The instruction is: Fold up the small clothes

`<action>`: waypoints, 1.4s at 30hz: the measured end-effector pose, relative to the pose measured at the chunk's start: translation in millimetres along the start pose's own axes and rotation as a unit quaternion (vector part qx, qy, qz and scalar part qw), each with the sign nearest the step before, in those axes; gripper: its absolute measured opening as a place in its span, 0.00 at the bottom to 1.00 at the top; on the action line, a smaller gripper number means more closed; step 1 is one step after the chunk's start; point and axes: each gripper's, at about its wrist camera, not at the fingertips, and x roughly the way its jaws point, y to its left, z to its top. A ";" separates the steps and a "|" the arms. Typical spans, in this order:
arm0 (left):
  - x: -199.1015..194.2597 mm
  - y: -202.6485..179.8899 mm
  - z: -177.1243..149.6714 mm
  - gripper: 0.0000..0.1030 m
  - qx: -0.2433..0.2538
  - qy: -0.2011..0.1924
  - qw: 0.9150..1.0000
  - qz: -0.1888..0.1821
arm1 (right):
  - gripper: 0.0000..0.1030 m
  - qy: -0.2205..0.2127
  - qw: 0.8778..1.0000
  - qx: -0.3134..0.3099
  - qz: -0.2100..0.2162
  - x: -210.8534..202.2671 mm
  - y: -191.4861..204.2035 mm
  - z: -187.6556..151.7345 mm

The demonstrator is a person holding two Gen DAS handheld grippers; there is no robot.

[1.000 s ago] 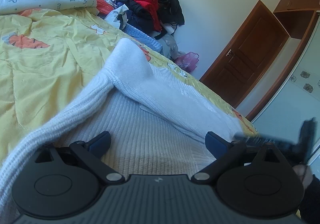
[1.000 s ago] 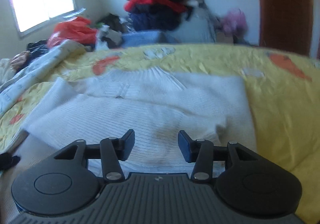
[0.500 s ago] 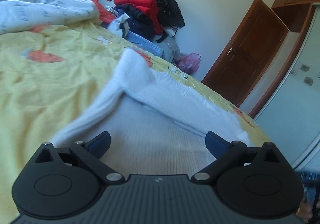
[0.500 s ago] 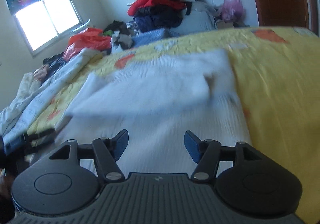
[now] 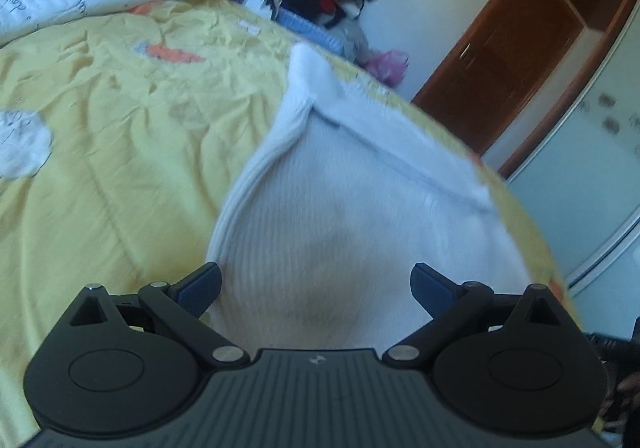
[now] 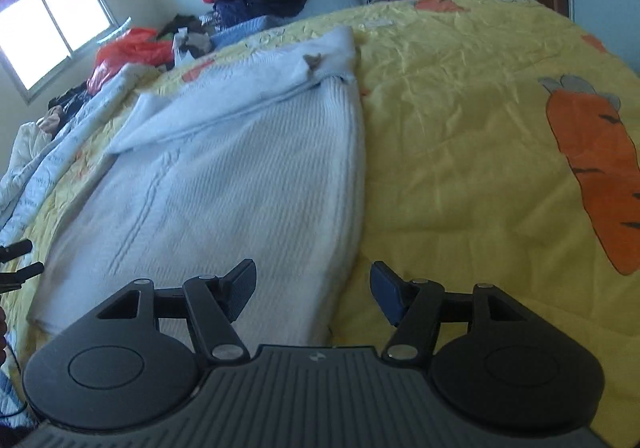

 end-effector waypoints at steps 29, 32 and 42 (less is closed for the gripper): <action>-9.1 -18.5 -1.5 0.06 0.152 0.069 0.979 0.118 | 0.11 0.118 0.988 -0.099 0.022 -14.8 11.7 -14.4; -3.8 -18.9 -9.4 0.08 0.157 0.065 0.977 0.129 | 0.12 0.110 0.989 -0.095 0.024 -15.0 9.9 -16.3; -45.7 -60.5 32.4 0.82 0.183 -0.113 0.963 0.160 | 0.73 -0.030 0.996 -0.086 -0.001 -41.2 31.6 23.5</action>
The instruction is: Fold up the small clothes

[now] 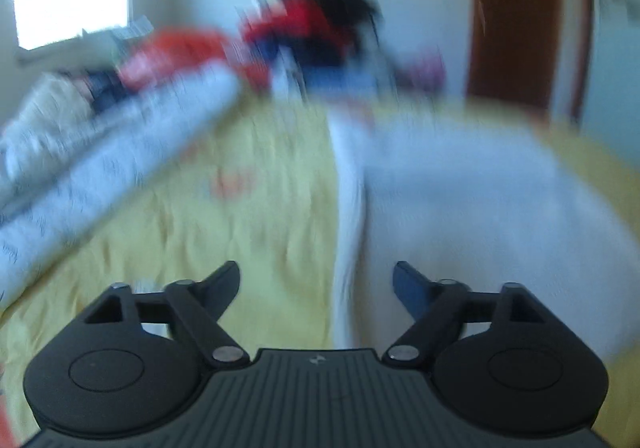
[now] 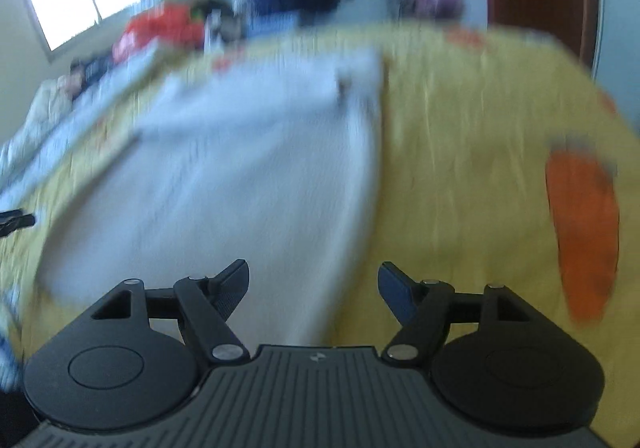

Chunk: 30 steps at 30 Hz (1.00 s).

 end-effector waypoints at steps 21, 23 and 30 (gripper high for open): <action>170.8 -127.2 -20.6 0.89 0.043 0.089 0.995 -0.026 | 0.86 -0.028 0.993 -0.050 -0.099 188.4 84.6 33.9; 168.0 -127.5 -21.4 0.89 0.045 0.088 0.995 -0.023 | 0.87 -0.028 0.993 -0.051 -0.104 186.6 88.2 30.1; 151.3 -128.0 -27.7 0.89 0.044 0.089 0.995 -0.018 | 0.88 -0.027 0.992 -0.050 -0.110 174.8 92.2 16.9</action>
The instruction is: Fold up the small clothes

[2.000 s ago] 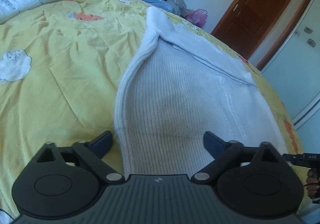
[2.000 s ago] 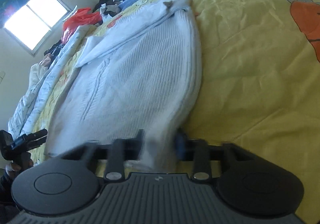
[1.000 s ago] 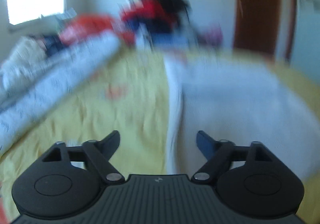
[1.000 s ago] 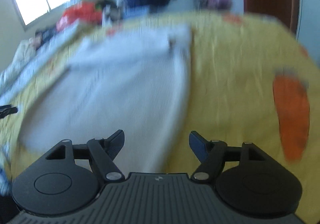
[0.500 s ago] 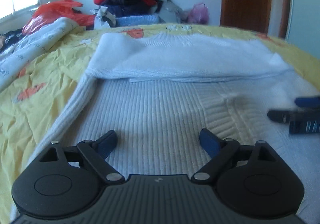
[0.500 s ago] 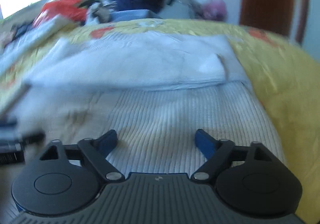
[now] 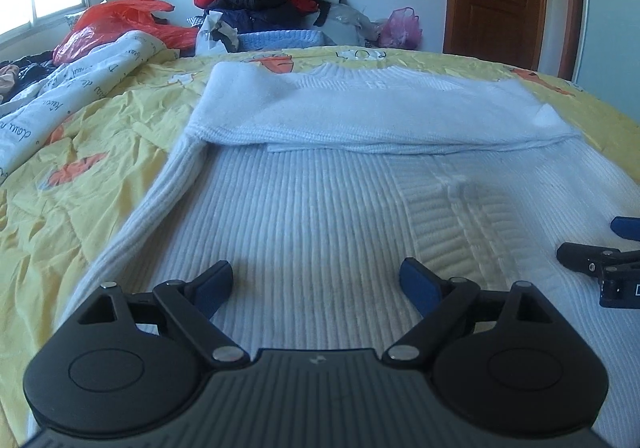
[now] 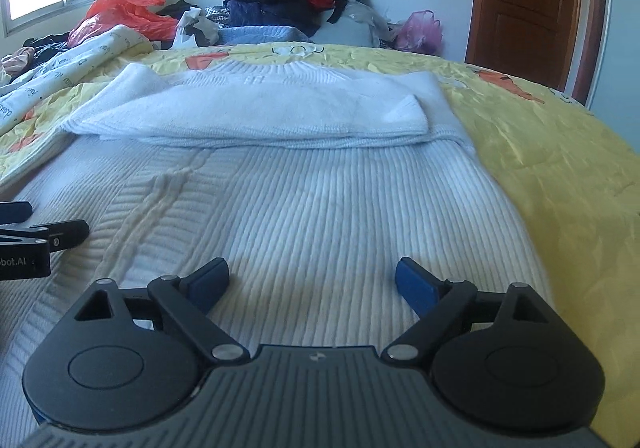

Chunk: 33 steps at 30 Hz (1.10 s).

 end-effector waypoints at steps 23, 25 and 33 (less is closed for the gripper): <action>-28.4 6.7 -28.0 0.89 -0.007 -0.011 1.000 -0.014 | 0.91 -0.017 1.000 0.001 -0.004 -30.5 3.3 -31.8; -28.6 6.9 -28.2 0.89 -0.008 -0.011 1.000 -0.014 | 0.91 -0.018 1.000 0.002 -0.005 -30.8 4.1 -32.3; -28.7 6.4 -28.5 0.90 -0.008 -0.011 1.000 -0.015 | 0.91 -0.017 1.000 0.000 -0.008 -30.7 5.9 -32.8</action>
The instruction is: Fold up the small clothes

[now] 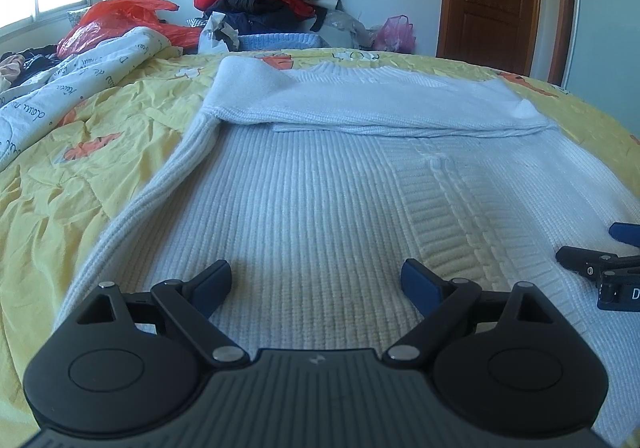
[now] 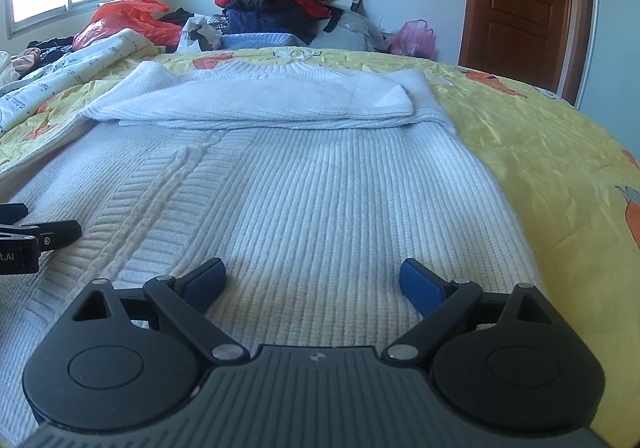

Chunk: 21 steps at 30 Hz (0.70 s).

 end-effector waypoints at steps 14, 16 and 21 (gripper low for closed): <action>-5.8 -3.3 -4.5 0.90 0.012 0.000 1.000 0.008 | 0.91 0.000 1.000 0.006 -0.006 -15.9 0.9 -12.4; -8.5 -2.5 -6.9 0.90 0.012 -0.001 1.000 0.007 | 0.91 0.001 1.000 0.005 -0.004 -18.4 0.9 -13.8; -14.5 0.0 -11.1 0.90 0.011 -0.002 1.000 0.001 | 0.91 0.001 1.000 0.003 -0.001 -25.9 0.1 -19.1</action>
